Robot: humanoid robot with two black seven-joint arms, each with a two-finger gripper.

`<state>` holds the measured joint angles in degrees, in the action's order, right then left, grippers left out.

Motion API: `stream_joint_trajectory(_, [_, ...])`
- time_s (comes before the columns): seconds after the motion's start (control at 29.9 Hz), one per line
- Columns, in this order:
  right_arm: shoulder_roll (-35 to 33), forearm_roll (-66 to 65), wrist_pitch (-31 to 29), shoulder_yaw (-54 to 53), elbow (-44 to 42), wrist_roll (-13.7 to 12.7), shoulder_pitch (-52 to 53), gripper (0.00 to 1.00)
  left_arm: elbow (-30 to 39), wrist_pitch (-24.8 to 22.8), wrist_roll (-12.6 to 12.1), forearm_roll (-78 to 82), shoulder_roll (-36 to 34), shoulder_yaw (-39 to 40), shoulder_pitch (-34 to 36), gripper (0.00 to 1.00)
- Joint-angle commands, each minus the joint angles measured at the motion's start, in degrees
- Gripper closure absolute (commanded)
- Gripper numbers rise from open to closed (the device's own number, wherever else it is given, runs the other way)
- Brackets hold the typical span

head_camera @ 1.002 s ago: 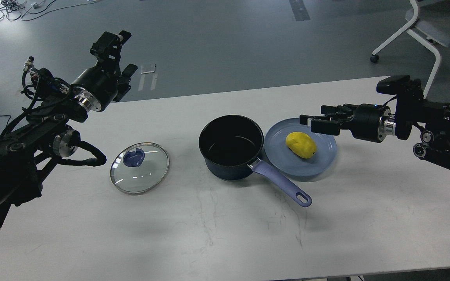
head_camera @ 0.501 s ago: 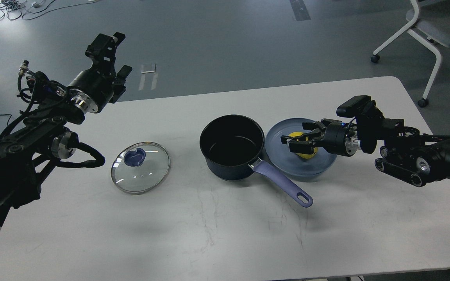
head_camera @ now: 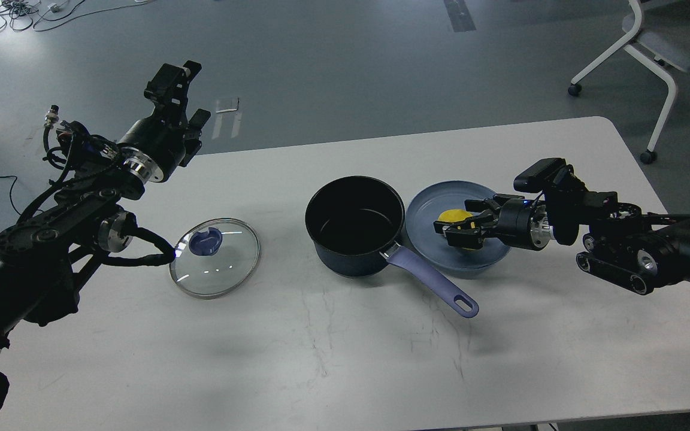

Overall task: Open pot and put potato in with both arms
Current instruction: 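Lift the yellow potato off the plate with the right gripper, then move the potato over the pot, drop it in, withdraw right gripper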

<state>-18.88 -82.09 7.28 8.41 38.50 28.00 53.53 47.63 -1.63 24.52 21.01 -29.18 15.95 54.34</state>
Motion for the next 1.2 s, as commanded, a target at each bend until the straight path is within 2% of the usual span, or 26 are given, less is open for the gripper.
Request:
stream_joint_trajectory(0.0, [-0.10, 0.00, 1.50, 2.13, -0.09, 0.00, -0.09, 0.28, -0.08, 0.13, 0.00, 0.08, 0.44, -0.31, 0.06, 0.01])
stream_joint_trajectory(0.07, [-0.10, 0.00, 2.12, 3.45, -0.17, 0.00, -0.09, 0.40, 0.01, 0.13, 0.00, 0.08, 0.44, -0.40, 0.06, 0.01])
stream_joint_trajectory(0.13, [-0.01, 0.00, 2.39, 4.07, -0.35, 0.00, -0.09, 0.40, -0.08, 0.13, 0.00, 0.08, 0.44, -0.40, 0.06, 0.01])
stream_joint_trajectory(0.27, [0.07, 0.00, 2.48, 5.83, -2.72, 0.00, 0.17, 0.54, -0.08, 0.13, 0.00, 0.17, 0.62, -0.57, 0.06, 0.01])
stream_joint_trajectory(0.37, [0.07, 0.00, 2.56, 5.83, -2.81, 0.00, 0.87, 0.61, -0.08, 0.13, 0.00, 0.17, 0.79, -0.57, 0.06, 0.01])
stream_joint_trajectory(0.6, [-0.37, 2.54, 2.83, 2.67, -2.55, 0.00, 4.21, 0.61, -0.08, 0.22, 0.00, 0.17, 1.32, -0.57, 0.15, 0.01])
stream_joint_trajectory(0.84, [0.60, 8.17, 2.83, 0.82, 2.71, 0.00, 9.57, 0.62, -0.08, 0.22, 0.00, 0.26, 1.23, -0.66, 0.41, 0.01])
stream_joint_trajectory(1.0, [5.34, 8.18, 2.83, 1.08, 3.25, 0.00, 12.30, 0.61, -0.08, 0.22, 0.00, 0.26, 0.79, -0.66, 0.50, 0.01])
stream_joint_trajectory(1.17, [12.28, 8.35, 2.21, 2.57, 0.97, 0.00, 13.44, 0.51, -0.08, 0.22, 0.09, 0.26, 0.53, -0.66, 0.50, 0.01])
